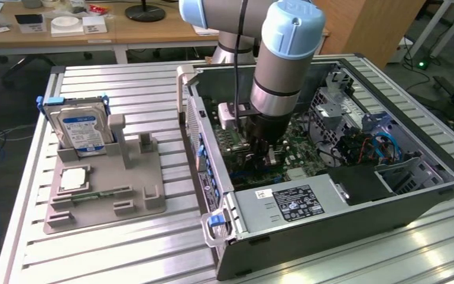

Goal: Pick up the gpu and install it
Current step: 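Insert the gpu into the slot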

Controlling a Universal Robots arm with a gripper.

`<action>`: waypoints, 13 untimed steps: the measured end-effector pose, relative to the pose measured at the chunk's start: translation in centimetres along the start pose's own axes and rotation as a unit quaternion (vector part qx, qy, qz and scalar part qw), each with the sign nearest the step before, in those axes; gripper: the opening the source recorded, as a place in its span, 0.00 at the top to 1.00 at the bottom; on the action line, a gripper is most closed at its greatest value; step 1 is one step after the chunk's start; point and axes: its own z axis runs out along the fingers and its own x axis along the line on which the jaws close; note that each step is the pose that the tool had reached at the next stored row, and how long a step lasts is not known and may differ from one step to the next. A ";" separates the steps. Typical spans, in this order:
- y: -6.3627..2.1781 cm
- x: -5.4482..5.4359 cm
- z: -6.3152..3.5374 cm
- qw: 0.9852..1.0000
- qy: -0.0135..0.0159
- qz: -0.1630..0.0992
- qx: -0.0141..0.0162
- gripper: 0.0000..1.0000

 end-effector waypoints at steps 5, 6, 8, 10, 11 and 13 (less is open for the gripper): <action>0.01 0.0 0.00 1.000 0.000 0.000 0.000 0.72; 0.02 0.0 0.00 1.000 0.000 0.000 0.000 0.72; 0.05 0.0 0.01 1.000 0.000 0.000 0.000 0.72; 0.11 0.0 0.00 1.000 0.000 0.000 0.000 0.72; 0.13 0.0 0.00 1.000 0.000 0.000 0.000 0.72; 0.15 0.0 0.00 1.000 0.000 0.000 0.000 0.72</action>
